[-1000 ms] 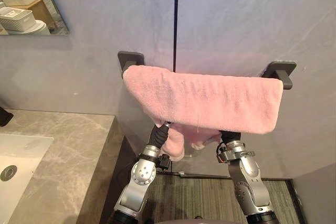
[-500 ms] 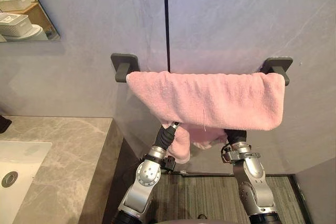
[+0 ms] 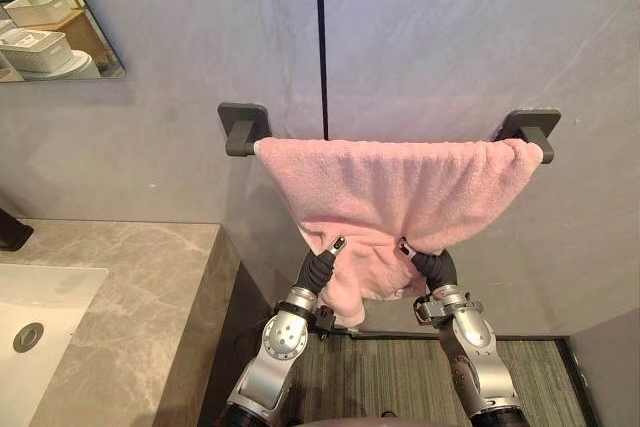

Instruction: Organize washtable

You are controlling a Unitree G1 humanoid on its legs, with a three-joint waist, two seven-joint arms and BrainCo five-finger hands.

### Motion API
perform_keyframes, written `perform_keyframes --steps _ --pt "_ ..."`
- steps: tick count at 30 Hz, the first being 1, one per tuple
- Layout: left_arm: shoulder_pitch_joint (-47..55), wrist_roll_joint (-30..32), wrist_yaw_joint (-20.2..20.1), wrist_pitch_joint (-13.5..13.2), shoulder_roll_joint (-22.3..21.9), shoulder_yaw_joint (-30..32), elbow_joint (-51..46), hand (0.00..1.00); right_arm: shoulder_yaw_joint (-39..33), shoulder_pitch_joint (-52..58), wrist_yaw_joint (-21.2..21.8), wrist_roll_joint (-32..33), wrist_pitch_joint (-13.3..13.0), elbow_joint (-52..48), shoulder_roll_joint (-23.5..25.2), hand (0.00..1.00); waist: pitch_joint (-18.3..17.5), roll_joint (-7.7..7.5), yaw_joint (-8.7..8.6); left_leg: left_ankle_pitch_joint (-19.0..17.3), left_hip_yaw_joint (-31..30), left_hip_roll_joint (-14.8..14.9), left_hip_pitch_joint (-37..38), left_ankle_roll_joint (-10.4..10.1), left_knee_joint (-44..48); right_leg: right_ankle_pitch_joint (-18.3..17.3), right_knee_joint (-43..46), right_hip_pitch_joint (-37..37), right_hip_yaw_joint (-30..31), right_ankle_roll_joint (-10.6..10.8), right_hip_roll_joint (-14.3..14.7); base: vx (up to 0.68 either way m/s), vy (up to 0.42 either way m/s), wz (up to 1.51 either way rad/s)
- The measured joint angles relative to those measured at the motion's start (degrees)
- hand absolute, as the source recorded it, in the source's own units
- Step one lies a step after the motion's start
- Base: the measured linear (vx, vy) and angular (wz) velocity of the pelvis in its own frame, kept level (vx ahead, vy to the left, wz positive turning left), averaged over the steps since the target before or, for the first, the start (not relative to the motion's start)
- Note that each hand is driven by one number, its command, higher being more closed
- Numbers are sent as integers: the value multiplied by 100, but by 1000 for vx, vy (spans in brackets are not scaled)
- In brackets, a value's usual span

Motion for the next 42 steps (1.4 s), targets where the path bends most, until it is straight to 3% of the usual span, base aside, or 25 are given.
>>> perform_keyframes --steps 8,9,11,12,22,31,42 --pt "181 -21 300 143 5 133 332 100 173 -129 -6 -41 -132 448 143 100 -50 -82 7 36 -100 -4 30 -9 -64 5 -62 85 -139 -6 10 -15 -21 7" --pt "184 -21 349 187 3 134 380 100 181 -146 -16 -42 -148 563 153 0 -72 -121 5 45 -141 -6 54 -9 -90 9 -102 135 -204 -11 10 -5 -32 15" --pt "184 -21 458 211 -2 144 406 100 188 -188 -40 -42 -153 646 170 0 -89 -157 21 45 -166 -5 73 -10 -92 10 -135 181 -229 -13 12 -1 -29 9" --pt "185 -21 521 227 -6 175 438 0 188 -210 -64 -42 -154 749 184 0 -87 -166 24 44 -169 -6 92 -10 -95 13 -156 212 -234 -18 11 0 0 0" --pt "182 -133 821 440 -49 459 675 0 89 -352 -407 84 -133 1192 243 0 -39 -241 13 44 -169 4 98 -11 -100 57 -256 262 -250 -55 25 -8 -10 0" --pt "191 -572 813 622 -46 773 868 0 120 -32 -509 139 335 1897 248 0 47 -227 11 43 -155 -2 83 -11 -102 128 -397 308 -246 -43 22 -11 -18 0" --pt "409 -1455 965 634 -38 1216 1156 0 14 250 -493 1142 319 1896 234 0 66 -235 -26 42 -135 0 88 -13 -102 141 -398 303 -229 -38 22 -14 -14 0"
